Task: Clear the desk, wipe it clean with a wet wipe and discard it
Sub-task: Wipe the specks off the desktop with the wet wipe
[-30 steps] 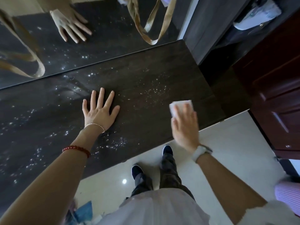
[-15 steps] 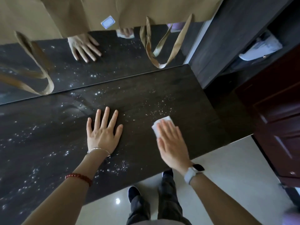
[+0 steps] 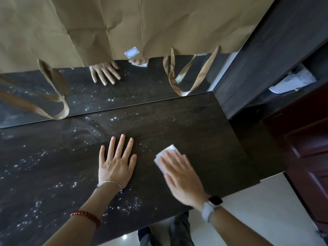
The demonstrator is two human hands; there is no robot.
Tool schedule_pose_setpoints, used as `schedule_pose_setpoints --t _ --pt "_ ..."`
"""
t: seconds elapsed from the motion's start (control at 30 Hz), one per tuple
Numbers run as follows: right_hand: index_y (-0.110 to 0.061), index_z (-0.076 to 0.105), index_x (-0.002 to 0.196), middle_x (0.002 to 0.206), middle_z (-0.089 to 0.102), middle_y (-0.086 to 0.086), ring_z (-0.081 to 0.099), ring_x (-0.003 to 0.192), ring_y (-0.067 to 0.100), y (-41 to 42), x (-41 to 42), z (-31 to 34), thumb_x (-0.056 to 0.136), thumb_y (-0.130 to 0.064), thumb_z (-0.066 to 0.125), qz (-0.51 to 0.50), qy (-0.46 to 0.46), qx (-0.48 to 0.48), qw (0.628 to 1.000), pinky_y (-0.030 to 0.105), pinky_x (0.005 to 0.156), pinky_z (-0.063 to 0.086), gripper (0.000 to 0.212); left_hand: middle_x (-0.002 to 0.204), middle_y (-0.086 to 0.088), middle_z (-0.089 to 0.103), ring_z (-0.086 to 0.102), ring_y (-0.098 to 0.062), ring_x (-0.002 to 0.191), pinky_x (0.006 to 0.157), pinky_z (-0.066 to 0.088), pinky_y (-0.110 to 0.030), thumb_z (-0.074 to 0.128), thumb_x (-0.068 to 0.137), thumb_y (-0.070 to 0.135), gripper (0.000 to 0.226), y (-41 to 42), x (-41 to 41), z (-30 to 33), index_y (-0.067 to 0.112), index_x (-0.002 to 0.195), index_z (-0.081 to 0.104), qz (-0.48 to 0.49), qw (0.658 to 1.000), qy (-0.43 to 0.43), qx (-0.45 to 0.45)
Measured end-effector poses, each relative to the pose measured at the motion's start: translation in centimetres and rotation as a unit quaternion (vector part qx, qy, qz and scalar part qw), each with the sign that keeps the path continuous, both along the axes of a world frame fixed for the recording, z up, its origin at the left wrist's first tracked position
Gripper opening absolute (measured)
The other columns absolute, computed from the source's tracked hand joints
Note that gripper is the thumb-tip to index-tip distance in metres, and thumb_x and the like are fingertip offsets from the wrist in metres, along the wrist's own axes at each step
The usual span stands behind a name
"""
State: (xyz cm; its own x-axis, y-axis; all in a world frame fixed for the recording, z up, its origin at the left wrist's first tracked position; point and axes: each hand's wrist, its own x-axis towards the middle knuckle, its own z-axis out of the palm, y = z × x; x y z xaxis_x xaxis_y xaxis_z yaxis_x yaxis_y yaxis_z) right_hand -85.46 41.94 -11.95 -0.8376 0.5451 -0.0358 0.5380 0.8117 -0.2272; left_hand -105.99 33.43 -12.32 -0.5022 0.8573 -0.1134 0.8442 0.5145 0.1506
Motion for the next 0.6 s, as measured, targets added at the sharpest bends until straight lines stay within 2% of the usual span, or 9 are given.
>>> schedule_pose_setpoints --t 0.07,0.13,0.2,0.23,0.3,0.37,0.47,0.53,0.6 --pt "-0.026 0.028 0.143 0.151 0.028 0.001 0.015 0.141 0.023 3.4 2.2 -0.3 0.097 -0.036 0.007 -0.080 -0.025 0.006 0.996 0.047 0.111 0.019 0.051 0.151 0.000 0.026 0.018 -0.025 0.140 0.111 0.007 -0.047 0.011 0.086 0.051 0.060 0.0 0.1 0.0 0.029 0.141 0.022 0.003 1.000 0.005 -0.005" --pt "-0.019 0.032 0.142 0.149 0.031 0.010 0.022 0.139 0.031 7.5 2.7 -0.3 0.096 -0.039 0.005 -0.218 -0.028 0.012 0.975 0.054 0.108 0.027 0.057 0.149 -0.002 0.030 0.022 -0.027 0.139 0.110 0.009 -0.048 0.014 0.087 0.050 0.059 0.0 0.1 0.1 0.028 0.140 0.024 0.004 1.000 0.008 -0.011" --pt "-0.016 0.021 0.145 0.153 0.019 0.013 0.014 0.141 0.032 10.8 0.4 -0.3 0.096 -0.037 0.013 -0.323 -0.030 -0.021 0.946 0.053 0.113 0.015 0.054 0.149 -0.002 0.031 0.023 -0.028 0.138 0.110 0.014 -0.051 0.016 0.087 0.050 0.058 0.1 0.1 0.2 0.028 0.140 0.026 0.004 1.000 0.009 -0.017" --pt "-0.018 0.016 0.146 0.155 0.014 0.011 0.009 0.142 0.030 11.6 -1.6 -0.2 0.096 -0.036 0.017 -0.335 -0.028 -0.035 0.941 0.050 0.114 0.009 0.053 0.149 -0.002 0.031 0.023 -0.029 0.138 0.109 0.016 -0.052 0.017 0.087 0.049 0.058 0.1 0.0 0.3 0.027 0.140 0.027 0.001 1.000 0.009 -0.016" --pt "-0.018 0.027 0.143 0.152 0.024 0.011 0.015 0.141 0.032 10.9 -6.0 -0.2 0.091 -0.036 0.020 -0.261 0.007 -0.021 0.965 0.051 0.113 0.014 0.056 0.150 -0.002 0.028 0.021 -0.028 0.139 0.110 0.016 -0.052 0.017 0.087 0.049 0.061 0.1 -0.1 0.2 0.023 0.141 0.025 0.000 1.000 0.007 -0.016" --pt "-0.018 0.039 0.138 0.146 0.038 0.008 0.027 0.137 0.033 7.7 -9.6 -0.2 0.088 -0.035 0.026 -0.108 0.024 0.001 0.994 0.052 0.110 0.022 0.054 0.150 -0.002 0.024 0.016 -0.023 0.139 0.111 0.010 -0.046 0.018 0.087 0.050 0.065 0.2 -0.1 0.1 0.014 0.142 0.021 0.009 1.000 0.010 -0.017" --pt "-0.019 0.033 0.141 0.149 0.034 0.002 0.023 0.139 0.027 3.1 -8.6 0.1 0.092 -0.032 0.028 0.064 0.007 -0.012 0.998 0.043 0.113 0.010 0.051 0.149 -0.010 0.024 0.016 -0.021 0.136 0.109 0.002 -0.039 0.021 0.087 0.048 0.069 0.2 -0.1 0.1 0.004 0.140 0.022 0.021 0.999 0.021 -0.022" --pt "-0.021 0.026 0.143 0.151 0.028 0.000 0.018 0.141 0.022 4.0 -5.2 0.2 0.094 -0.032 0.026 0.088 -0.012 -0.017 0.996 0.040 0.113 0.006 0.050 0.149 -0.009 0.020 0.013 -0.020 0.138 0.109 -0.001 -0.038 0.019 0.087 0.049 0.070 0.3 0.0 0.2 0.003 0.140 0.022 0.025 0.999 0.019 -0.026" --pt "-0.023 0.027 0.142 0.150 0.031 0.001 0.019 0.141 0.023 7.2 -1.9 -0.1 0.093 -0.032 0.024 0.029 -0.015 -0.001 0.999 0.043 0.112 0.012 0.050 0.150 -0.009 0.021 0.014 -0.021 0.138 0.110 0.000 -0.039 0.018 0.087 0.050 0.070 0.4 0.0 0.3 0.004 0.140 0.023 0.026 0.999 0.019 -0.033"
